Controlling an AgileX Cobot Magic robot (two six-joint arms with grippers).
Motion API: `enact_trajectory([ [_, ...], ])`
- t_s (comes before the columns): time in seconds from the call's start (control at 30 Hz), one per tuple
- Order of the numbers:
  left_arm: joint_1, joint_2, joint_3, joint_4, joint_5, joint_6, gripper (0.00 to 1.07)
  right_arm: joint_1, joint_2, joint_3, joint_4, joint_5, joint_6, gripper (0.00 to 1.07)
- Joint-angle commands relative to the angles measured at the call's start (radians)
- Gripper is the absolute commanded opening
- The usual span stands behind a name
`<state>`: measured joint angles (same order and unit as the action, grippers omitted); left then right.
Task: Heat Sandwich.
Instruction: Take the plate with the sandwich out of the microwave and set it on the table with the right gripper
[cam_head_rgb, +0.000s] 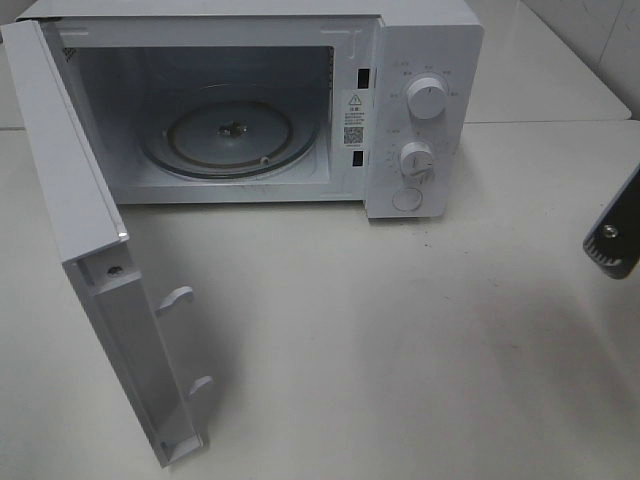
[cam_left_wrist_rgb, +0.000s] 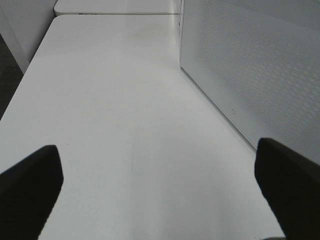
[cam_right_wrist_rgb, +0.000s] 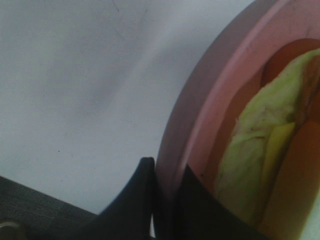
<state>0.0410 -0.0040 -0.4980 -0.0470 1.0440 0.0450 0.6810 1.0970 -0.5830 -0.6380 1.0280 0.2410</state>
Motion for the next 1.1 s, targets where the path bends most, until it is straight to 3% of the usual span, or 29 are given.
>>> enact_trajectory([
  [0.03,0.003,-0.027,0.004,-0.007,-0.016,0.000,1.01,-0.006,0.064,-0.040,-0.045,-0.004,0.048,0.01],
  [0.4,0.003,-0.027,0.004,-0.007,-0.016,0.000,1.01,-0.032,0.248,-0.148,-0.071,-0.005,0.211,0.01],
  [0.77,0.003,-0.027,0.004,-0.007,-0.016,0.000,1.01,-0.171,0.394,-0.220,-0.079,-0.004,0.268,0.01],
  [1.1,0.003,-0.027,0.004,-0.007,-0.016,0.000,1.01,-0.286,0.481,-0.222,-0.118,-0.063,0.329,0.01],
])
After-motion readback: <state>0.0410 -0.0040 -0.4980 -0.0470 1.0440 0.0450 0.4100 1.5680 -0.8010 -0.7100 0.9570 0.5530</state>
